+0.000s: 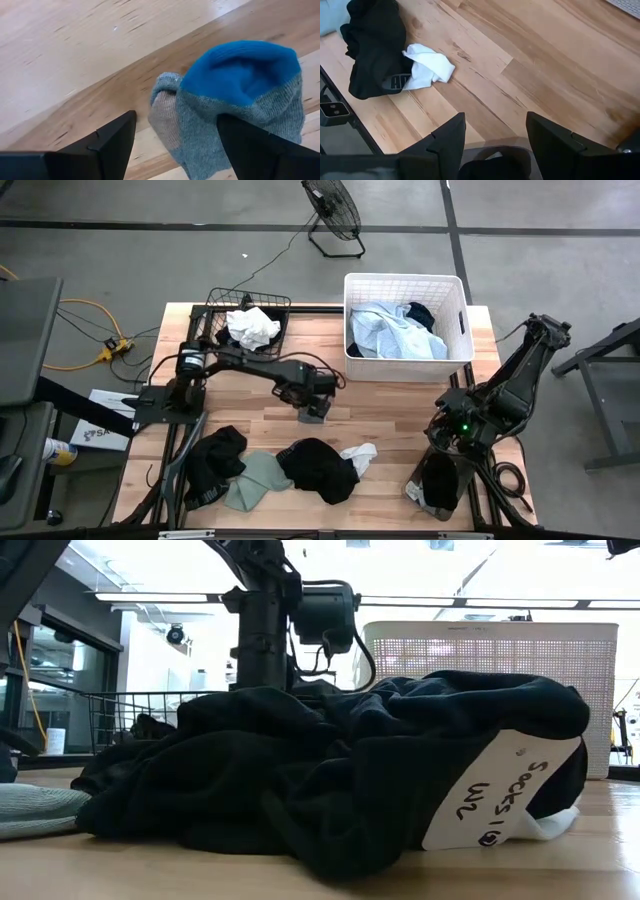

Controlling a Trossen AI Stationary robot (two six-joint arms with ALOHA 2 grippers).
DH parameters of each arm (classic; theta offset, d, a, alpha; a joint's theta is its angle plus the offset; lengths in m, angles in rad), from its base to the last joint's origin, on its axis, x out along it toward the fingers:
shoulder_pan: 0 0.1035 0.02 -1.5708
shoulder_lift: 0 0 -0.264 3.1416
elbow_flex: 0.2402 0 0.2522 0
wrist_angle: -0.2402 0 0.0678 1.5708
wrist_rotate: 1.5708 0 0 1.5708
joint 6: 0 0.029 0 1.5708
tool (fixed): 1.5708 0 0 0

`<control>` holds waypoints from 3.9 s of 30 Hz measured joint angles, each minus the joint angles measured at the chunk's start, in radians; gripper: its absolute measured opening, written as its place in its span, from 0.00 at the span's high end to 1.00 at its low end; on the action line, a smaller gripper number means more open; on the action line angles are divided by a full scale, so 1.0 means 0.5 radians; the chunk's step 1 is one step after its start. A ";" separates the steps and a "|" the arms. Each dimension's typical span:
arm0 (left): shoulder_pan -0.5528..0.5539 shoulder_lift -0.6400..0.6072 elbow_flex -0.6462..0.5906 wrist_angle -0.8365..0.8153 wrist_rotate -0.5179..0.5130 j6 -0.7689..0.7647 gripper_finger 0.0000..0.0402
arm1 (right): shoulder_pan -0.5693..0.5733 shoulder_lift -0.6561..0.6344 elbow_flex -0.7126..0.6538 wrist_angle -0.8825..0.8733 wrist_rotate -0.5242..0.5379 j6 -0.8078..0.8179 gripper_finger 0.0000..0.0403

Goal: Pick & Place Cloths
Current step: Put the blue gray sock into the black bin

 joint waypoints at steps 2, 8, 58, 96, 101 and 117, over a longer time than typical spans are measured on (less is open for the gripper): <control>0.000 0.026 0.001 0.008 0.019 0.005 0.32 | 0.000 0.000 0.000 0.003 0.000 -0.001 0.50; -0.002 0.052 -0.002 0.010 0.034 0.007 0.40 | 0.000 0.000 0.000 0.001 0.000 -0.001 0.50; -0.197 -0.288 0.860 0.114 -0.233 1.159 0.99 | -0.003 0.000 0.000 0.502 0.736 -0.832 0.50; -0.266 -0.289 0.905 0.975 -0.340 1.619 0.99 | -0.647 0.002 0.000 1.710 0.673 -2.396 0.24; -0.266 -0.289 0.905 0.984 -0.323 1.614 0.99 | -0.645 0.002 0.000 1.709 0.663 -2.409 0.42; -0.267 -0.289 0.905 0.978 -0.316 1.606 0.96 | -0.645 0.002 0.000 1.675 0.572 -2.399 0.97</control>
